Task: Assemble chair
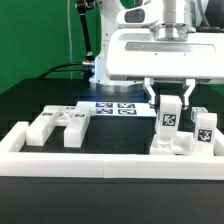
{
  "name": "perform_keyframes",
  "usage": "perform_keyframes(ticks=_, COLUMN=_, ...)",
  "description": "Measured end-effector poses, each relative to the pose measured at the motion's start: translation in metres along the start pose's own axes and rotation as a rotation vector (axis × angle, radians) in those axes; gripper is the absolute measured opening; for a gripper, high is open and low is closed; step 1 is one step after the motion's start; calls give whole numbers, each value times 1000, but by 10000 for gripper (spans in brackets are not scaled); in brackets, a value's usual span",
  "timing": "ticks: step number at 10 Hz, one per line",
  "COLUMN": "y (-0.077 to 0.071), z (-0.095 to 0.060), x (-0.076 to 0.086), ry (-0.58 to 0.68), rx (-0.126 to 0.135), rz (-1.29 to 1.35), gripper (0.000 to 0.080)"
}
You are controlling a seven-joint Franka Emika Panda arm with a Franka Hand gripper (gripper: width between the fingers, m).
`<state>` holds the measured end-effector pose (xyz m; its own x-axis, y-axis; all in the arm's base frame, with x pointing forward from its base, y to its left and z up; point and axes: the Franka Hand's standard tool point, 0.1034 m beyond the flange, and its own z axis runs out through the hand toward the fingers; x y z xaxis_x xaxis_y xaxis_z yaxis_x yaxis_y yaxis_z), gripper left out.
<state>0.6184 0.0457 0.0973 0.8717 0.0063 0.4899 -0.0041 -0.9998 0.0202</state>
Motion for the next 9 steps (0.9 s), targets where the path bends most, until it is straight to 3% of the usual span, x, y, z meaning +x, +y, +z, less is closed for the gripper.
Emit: perform_keyframes(ticks=9, y=5, z=-1, x=-3, ry=4, rx=-6, rz=4, gripper=291)
